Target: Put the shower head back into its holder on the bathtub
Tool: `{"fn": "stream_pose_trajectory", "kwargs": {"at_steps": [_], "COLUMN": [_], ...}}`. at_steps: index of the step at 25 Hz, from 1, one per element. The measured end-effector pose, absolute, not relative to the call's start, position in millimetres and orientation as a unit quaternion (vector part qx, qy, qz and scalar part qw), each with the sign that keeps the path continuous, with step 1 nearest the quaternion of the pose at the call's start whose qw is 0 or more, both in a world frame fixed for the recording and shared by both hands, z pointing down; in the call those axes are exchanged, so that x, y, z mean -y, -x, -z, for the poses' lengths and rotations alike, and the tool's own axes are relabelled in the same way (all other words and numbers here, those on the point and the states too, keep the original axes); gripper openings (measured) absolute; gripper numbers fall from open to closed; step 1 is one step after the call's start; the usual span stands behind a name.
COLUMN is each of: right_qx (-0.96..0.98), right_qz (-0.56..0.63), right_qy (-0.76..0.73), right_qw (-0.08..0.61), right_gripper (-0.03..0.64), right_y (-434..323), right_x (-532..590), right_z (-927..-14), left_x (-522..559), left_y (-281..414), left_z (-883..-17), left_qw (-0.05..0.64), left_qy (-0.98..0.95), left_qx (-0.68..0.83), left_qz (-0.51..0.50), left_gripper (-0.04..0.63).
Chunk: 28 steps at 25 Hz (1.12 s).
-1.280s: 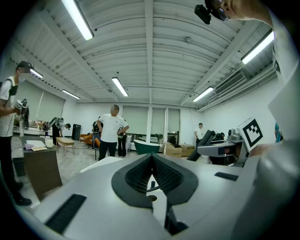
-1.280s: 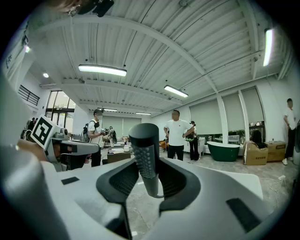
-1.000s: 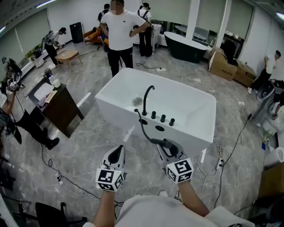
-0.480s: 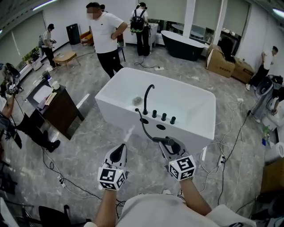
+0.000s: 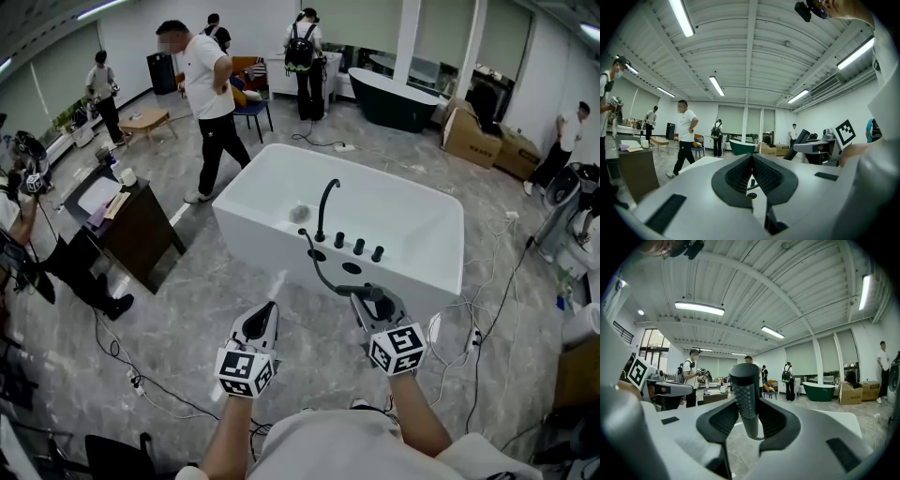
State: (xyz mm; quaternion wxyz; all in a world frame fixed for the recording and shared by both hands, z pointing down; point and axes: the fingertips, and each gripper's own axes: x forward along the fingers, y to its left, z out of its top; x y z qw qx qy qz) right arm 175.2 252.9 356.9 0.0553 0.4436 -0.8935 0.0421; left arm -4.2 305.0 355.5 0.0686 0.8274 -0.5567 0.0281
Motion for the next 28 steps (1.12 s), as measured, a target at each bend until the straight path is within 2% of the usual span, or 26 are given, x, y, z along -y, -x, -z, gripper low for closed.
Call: {"fn": "stream_pose_trajectory", "kwargs": {"at_steps": [16, 28], "right_qx": [0.899, 0.914], "right_qz": [-0.037, -0.024], "right_qy": [-0.434, -0.405], "right_qw": [0.053, 0.023], "right_gripper": [0.144, 0.144], "right_y": [-146.7, -136.1], "right_x": [-234.0, -166.6], "right_z": [-348.6, -321.9], "left_x": [-289.0, -219.2], "left_y": [34.0, 40.9], "left_z": [-361.9, -359.3], "left_qw": [0.072, 0.069], "left_qy": [-0.824, -0.813], "left_qx": [0.561, 0.577], "left_qz": [-0.029, -0.035], "left_gripper": [0.009, 0.009]}}
